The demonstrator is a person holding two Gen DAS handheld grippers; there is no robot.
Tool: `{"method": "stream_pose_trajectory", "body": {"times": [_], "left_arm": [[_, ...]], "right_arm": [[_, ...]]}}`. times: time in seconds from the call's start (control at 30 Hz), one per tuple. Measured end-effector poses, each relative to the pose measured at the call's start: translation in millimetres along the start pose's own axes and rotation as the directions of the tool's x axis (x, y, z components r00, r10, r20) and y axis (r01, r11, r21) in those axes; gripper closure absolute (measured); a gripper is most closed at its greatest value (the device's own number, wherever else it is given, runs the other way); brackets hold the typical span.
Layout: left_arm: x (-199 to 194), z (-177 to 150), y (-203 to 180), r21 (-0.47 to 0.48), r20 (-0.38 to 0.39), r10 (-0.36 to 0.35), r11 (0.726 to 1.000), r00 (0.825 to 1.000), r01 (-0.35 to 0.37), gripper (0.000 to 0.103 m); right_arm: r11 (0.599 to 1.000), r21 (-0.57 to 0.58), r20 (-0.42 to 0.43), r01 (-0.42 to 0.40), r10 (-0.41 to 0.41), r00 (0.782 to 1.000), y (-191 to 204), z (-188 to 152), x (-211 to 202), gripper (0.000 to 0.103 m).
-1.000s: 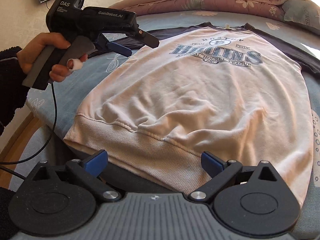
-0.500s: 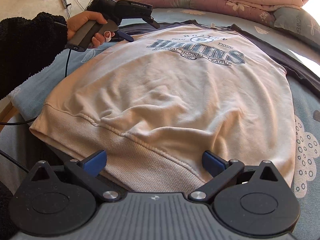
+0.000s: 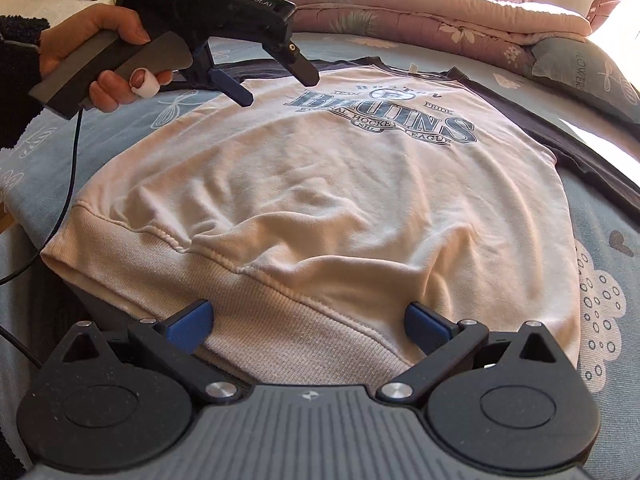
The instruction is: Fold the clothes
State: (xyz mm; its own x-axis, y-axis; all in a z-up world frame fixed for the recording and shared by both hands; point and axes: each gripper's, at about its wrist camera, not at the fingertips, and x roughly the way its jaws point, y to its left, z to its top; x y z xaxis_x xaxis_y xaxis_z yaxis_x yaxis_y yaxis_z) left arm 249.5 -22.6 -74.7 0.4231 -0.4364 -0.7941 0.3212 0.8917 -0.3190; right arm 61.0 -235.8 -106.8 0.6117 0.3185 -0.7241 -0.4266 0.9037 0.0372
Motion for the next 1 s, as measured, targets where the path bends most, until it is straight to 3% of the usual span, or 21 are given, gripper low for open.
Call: {"method": "stream_pose_trajectory", "body": {"times": [0.13,0.23,0.33,0.43,0.6,0.73,0.8,1.0], "left_arm": [[-15.7,-47.4,-5.3,0.024,-0.012,0.041,0.999,0.999,-0.041,0.001],[-25.9,-77.5,-7.5,0.032,-0.015,0.063,0.998,0.998,-0.063,0.001],[-37.8,-97.8,-14.1,0.063,-0.014,0.098,0.993,0.995,-0.097,0.001],[-47.1,-109.2,-18.1,0.055,-0.033,0.118,0.992,0.992,-0.117,0.001],[-60.7,-122.2,-39.9,0.098,-0.006,0.089,0.991,0.996,-0.088,0.001],[-55.0,-143.8,-47.7,0.102,-0.062,0.067,0.993,0.996,-0.061,0.001],[-58.2,-152.3,-48.6,0.130,-0.052,0.098,0.987,0.994,-0.090,0.001],[-75.3,-144.5,-44.4,0.093,-0.040,0.067,0.994,0.997,-0.063,0.001]], "right_arm": [[0.999,0.017,0.028,-0.028,0.027,0.999,-0.6,-2.2,-20.8,0.000],[0.999,0.017,0.053,0.031,-0.032,0.998,-5.0,-7.2,-30.6,0.000],[0.996,0.068,0.006,0.066,-0.067,0.998,-18.3,-14.3,-27.1,0.000],[0.993,0.083,-0.009,0.080,-0.080,0.997,-24.5,-23.2,-25.7,0.000],[0.991,0.071,-0.010,0.109,-0.109,0.994,-20.7,-25.6,-24.5,0.000],[0.991,0.067,-0.004,0.119,-0.119,0.993,-18.9,-27.7,-25.2,0.000],[0.991,0.064,-0.003,0.118,-0.118,0.993,-19.1,-27.9,-25.4,0.000],[0.991,0.062,0.002,0.121,-0.121,0.993,-18.7,-27.6,-24.4,0.000]]}}
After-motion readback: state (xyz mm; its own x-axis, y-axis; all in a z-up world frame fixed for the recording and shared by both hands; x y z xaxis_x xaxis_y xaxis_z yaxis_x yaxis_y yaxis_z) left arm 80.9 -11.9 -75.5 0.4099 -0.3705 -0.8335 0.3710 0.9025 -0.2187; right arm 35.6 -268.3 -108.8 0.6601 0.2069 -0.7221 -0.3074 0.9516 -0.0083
